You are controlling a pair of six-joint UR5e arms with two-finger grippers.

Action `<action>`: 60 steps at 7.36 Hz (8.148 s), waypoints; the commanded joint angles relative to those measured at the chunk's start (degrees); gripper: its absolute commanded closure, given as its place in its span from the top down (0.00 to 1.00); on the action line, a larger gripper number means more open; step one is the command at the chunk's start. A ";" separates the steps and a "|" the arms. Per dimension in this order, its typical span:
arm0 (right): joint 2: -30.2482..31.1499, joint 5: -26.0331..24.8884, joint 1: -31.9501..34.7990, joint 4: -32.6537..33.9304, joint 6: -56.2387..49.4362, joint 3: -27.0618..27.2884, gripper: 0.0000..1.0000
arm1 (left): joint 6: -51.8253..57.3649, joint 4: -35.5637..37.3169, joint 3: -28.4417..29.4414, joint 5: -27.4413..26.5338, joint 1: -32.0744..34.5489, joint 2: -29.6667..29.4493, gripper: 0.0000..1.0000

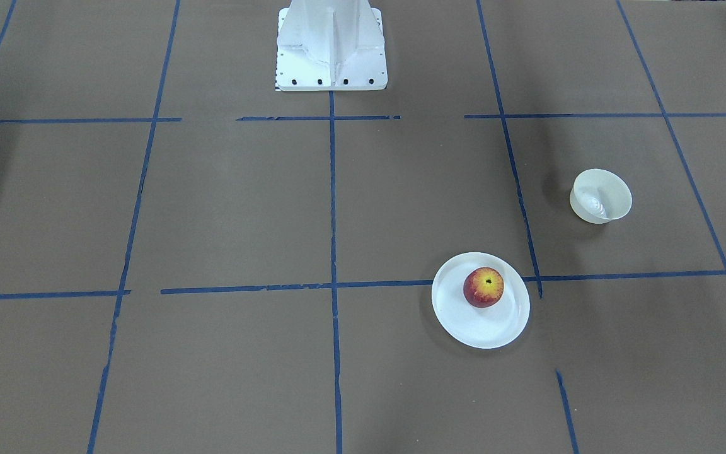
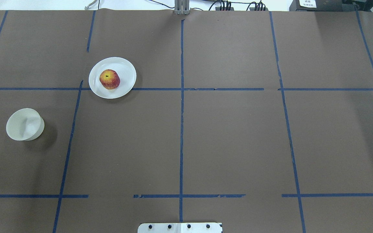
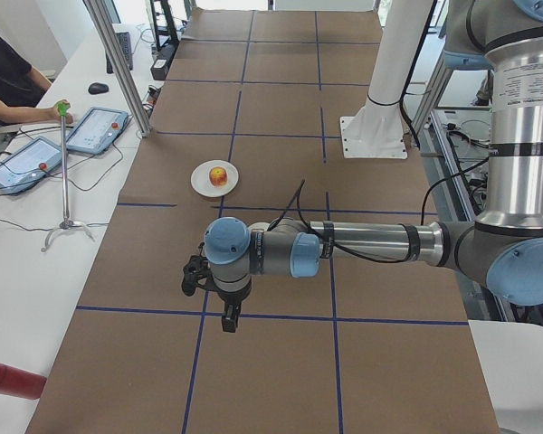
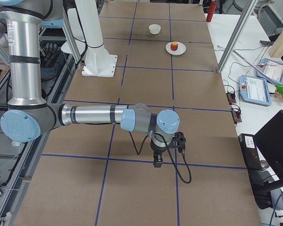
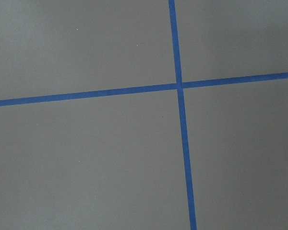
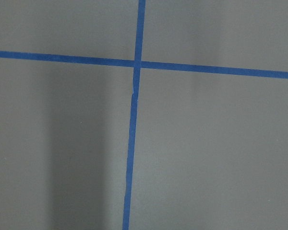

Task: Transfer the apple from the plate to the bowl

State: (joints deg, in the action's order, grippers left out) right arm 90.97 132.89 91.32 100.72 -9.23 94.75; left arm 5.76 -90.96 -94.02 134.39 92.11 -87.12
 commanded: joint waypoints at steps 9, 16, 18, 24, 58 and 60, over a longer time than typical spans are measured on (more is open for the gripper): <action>0.00 0.00 0.00 0.00 0.00 0.00 1.00 | -36.97 -0.35 -12.68 -1.14 -22.10 -15.41 1.00; 0.00 0.00 0.00 0.00 0.00 0.00 1.00 | -61.02 -6.39 11.98 -11.52 -38.66 -38.98 1.00; 0.00 0.00 0.00 0.00 0.00 0.00 1.00 | -62.53 -12.10 19.72 -11.60 -40.60 -42.16 1.00; 0.00 0.00 0.00 0.00 0.00 0.00 1.00 | -64.56 -16.96 24.23 -14.06 -44.12 -42.61 1.00; 0.00 0.00 0.00 0.00 0.00 0.00 1.00 | -50.93 -24.94 -15.58 -14.19 -36.10 2.32 1.00; 0.00 0.00 0.00 0.00 0.00 0.00 1.00 | -29.77 -8.62 -14.97 -13.45 -25.71 -7.41 1.00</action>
State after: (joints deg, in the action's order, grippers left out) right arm 90.97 132.89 91.32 100.72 -9.23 94.75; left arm -36.64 -109.58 -109.09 120.17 60.24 -89.38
